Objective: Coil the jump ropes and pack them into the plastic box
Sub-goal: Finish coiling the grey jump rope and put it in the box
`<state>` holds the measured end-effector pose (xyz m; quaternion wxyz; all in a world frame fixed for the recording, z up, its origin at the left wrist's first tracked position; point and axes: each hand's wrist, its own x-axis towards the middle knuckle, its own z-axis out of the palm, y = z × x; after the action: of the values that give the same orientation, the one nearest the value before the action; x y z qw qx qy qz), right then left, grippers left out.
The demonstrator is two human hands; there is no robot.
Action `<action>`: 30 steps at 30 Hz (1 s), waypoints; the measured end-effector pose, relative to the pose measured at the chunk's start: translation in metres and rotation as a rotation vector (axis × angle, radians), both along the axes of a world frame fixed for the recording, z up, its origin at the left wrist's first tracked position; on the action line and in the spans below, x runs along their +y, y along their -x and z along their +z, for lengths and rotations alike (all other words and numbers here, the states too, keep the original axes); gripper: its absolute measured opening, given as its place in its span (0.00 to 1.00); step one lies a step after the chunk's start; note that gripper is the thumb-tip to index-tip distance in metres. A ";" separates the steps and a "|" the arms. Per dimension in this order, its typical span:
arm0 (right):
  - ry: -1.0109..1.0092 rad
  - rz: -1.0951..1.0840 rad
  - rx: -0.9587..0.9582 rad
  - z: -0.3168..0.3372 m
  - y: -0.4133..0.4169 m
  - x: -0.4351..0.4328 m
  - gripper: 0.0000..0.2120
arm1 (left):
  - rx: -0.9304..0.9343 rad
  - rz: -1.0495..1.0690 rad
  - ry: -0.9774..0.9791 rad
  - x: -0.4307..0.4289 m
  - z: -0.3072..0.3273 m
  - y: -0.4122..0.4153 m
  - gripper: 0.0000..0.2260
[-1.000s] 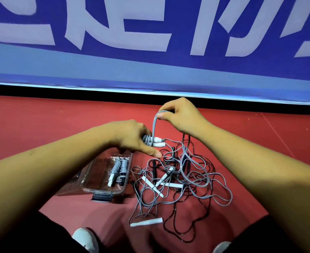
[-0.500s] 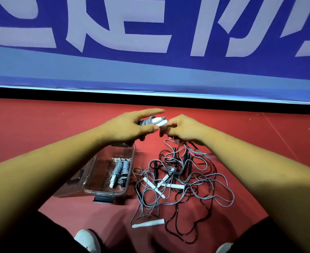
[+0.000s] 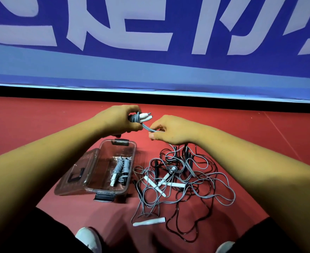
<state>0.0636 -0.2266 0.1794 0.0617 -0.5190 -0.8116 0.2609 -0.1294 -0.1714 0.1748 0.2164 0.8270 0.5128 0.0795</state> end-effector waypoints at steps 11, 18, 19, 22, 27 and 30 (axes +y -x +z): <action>-0.062 0.009 0.002 0.018 0.006 -0.006 0.10 | 0.319 -0.140 -0.116 -0.026 -0.001 -0.016 0.10; -0.021 -0.104 0.319 0.015 -0.023 0.003 0.16 | 0.310 -0.269 0.000 -0.043 0.007 -0.027 0.27; -0.018 -0.102 0.335 0.014 -0.025 0.002 0.15 | 0.263 -0.265 0.021 -0.043 0.008 -0.026 0.24; 0.043 -0.099 0.418 0.013 -0.030 0.003 0.10 | 0.001 -0.257 0.174 -0.045 0.009 -0.021 0.15; 0.372 -0.171 0.826 0.000 -0.037 0.008 0.05 | -0.441 -0.204 0.247 -0.051 0.013 -0.021 0.09; 0.601 -0.182 0.929 -0.010 -0.038 0.008 0.06 | -0.647 -0.134 0.284 -0.054 0.022 -0.023 0.06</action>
<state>0.1020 -0.2184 0.1691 0.2844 -0.4122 -0.5413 0.6755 -0.1062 -0.2253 0.1970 0.4848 0.7525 0.3684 0.2508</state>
